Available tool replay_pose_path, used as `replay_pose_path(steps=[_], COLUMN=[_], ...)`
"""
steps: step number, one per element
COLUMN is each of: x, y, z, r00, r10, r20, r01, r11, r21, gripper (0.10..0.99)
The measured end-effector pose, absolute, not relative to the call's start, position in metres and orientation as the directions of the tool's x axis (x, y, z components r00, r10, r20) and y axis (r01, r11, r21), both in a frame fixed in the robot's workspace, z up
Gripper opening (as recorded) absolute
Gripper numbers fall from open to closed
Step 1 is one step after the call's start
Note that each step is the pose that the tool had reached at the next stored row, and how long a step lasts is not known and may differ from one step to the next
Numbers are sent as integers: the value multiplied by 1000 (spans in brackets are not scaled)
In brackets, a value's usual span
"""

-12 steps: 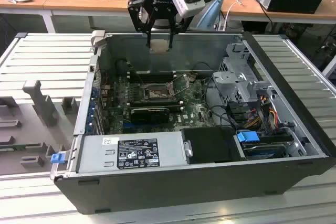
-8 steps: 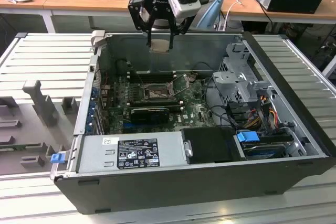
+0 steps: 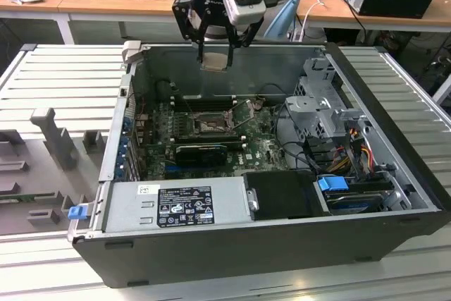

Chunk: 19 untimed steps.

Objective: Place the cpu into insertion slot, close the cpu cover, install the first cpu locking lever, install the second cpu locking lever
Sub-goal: 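Place the cpu into insertion slot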

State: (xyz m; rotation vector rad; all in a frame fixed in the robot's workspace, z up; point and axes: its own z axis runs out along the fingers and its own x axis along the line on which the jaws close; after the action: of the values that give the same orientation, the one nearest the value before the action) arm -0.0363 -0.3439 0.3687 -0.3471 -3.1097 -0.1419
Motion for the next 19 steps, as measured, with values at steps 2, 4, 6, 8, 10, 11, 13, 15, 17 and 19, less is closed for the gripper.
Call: replay_pose_path(steps=[2,4,6,8,10,11,13,15,17,19], x=[-36,-36,-36,-36,-36,-36,-36,-36,-36,-36], y=[-344,-344,-344,-344,-344,-344,-344,-344,-344,-344], z=[369,369,368,368,368,368,368,368,368,368], r00=[-974,-972,-971,-969,-967,-966,-965,-963,-962,-960], r10=[225,232,240,248,255,257,261,269,274,281], r20=[19,19,19,19,19,19,19,19,19,19], r01=[226,233,240,248,255,258,262,270,274,281], r11=[970,968,967,965,963,962,961,959,958,956], r21=[89,89,88,88,88,88,88,87,87,87], gripper=[529,529,529,529,529,529,529,529,529,529])
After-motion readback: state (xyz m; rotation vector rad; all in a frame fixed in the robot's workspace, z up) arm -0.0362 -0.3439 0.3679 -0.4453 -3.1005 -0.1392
